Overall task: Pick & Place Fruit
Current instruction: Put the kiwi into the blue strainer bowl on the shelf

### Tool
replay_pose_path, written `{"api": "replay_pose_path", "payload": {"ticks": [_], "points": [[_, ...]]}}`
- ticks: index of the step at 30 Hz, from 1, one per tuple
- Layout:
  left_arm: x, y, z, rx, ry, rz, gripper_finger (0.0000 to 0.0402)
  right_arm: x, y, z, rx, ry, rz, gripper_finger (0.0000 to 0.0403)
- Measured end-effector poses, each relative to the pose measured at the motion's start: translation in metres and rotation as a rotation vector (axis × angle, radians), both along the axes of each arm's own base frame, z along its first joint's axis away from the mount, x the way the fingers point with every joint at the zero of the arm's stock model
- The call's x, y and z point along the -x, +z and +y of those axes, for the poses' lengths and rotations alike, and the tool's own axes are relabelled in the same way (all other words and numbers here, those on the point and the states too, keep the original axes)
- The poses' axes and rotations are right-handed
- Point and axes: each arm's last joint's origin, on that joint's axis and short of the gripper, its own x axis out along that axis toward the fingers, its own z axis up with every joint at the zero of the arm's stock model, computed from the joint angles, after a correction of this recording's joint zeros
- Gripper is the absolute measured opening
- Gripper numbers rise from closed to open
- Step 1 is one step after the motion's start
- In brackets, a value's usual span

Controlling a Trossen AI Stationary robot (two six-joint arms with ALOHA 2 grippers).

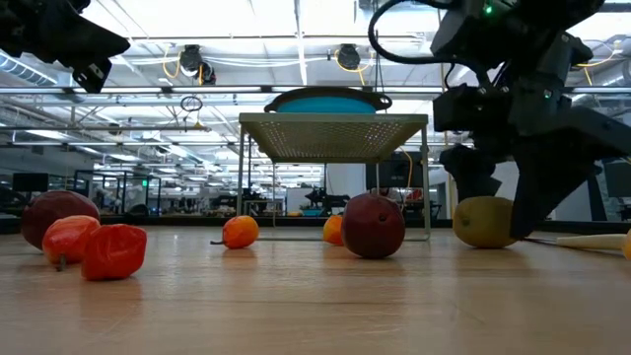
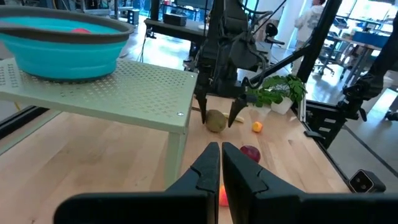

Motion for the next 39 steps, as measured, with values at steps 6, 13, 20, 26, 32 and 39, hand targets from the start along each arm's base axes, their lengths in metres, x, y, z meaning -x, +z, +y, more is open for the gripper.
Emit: {"api": "replay_pose_path", "payload": {"ticks": [6, 13, 20, 26, 32, 39], "points": [[0.000, 0.000, 0.000, 0.000, 0.000, 0.000, 0.0017, 0.000, 0.000, 0.000, 0.008, 0.020, -0.005, 0.0339], [0.000, 0.000, 0.000, 0.000, 0.000, 0.000, 0.0017, 0.000, 0.000, 0.000, 0.006, 0.014, -0.004, 0.0305], [0.000, 0.000, 0.000, -0.001, 0.000, 0.000, 0.0017, 0.000, 0.001, 0.000, 0.005, 0.014, -0.006, 0.0256], [0.000, 0.000, 0.000, -0.002, -0.001, 0.000, 0.0017, -0.001, 0.001, 0.000, 0.004, 0.014, -0.010, 0.0222], [0.000, 0.000, 0.000, -0.002, 0.000, 0.000, 0.0017, -0.002, 0.012, 0.000, -0.004, 0.014, -0.046, 0.0226], [0.000, 0.000, 0.000, -0.007, -0.001, 0.000, 0.0017, -0.011, 0.054, 0.003, -0.026, 0.017, -0.143, 0.0223]]}}
